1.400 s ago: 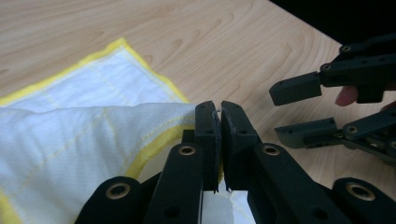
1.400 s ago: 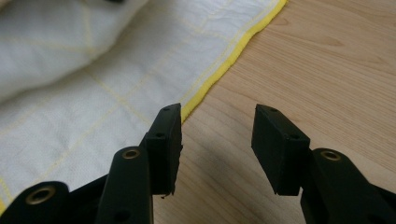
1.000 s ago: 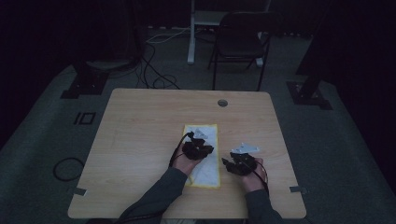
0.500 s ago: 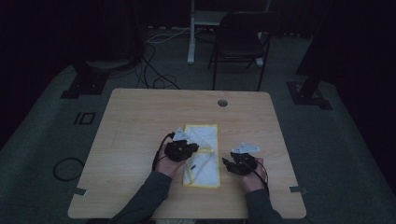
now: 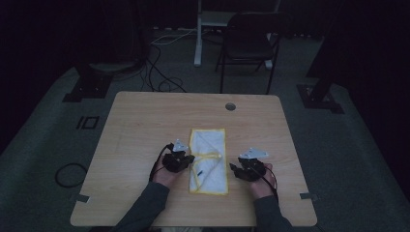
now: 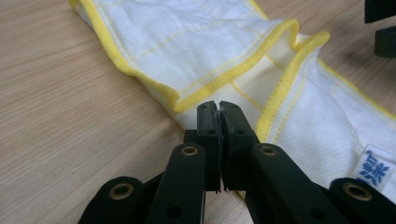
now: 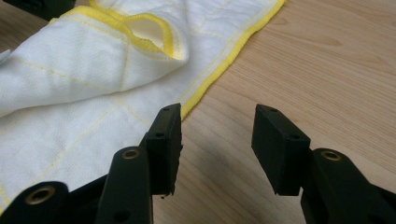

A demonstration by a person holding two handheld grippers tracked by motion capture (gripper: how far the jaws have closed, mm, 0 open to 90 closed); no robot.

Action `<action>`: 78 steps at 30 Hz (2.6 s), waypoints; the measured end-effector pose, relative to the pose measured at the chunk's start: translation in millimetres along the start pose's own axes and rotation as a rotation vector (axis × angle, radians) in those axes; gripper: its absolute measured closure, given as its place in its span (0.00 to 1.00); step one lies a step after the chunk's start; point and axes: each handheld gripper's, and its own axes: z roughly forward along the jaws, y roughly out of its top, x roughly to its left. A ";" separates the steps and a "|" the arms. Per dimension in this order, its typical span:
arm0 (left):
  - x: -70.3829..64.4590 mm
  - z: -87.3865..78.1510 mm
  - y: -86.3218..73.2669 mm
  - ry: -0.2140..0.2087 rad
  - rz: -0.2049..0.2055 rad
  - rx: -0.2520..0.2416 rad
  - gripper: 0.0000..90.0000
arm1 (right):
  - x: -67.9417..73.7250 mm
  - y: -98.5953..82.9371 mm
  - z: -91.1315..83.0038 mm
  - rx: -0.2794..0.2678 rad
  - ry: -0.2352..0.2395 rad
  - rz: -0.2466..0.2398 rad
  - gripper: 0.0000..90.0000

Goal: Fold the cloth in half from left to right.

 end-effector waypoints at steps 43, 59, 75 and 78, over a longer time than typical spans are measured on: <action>-50.1 -20.4 -38.9 -0.092 0.086 -0.004 0.87 | 20.3 40.4 20.7 -0.056 0.018 -0.112 0.68; -46.1 -20.6 -46.6 -0.103 0.064 -0.014 0.87 | 47.6 73.2 57.8 -0.023 0.097 -0.286 0.53; -45.8 -20.4 -47.4 -0.107 0.057 -0.018 0.87 | 48.3 77.9 84.8 0.046 0.051 -0.354 0.63; -45.6 -20.3 -47.3 -0.107 0.058 -0.018 0.87 | 44.1 79.1 82.6 0.042 0.046 -0.355 0.82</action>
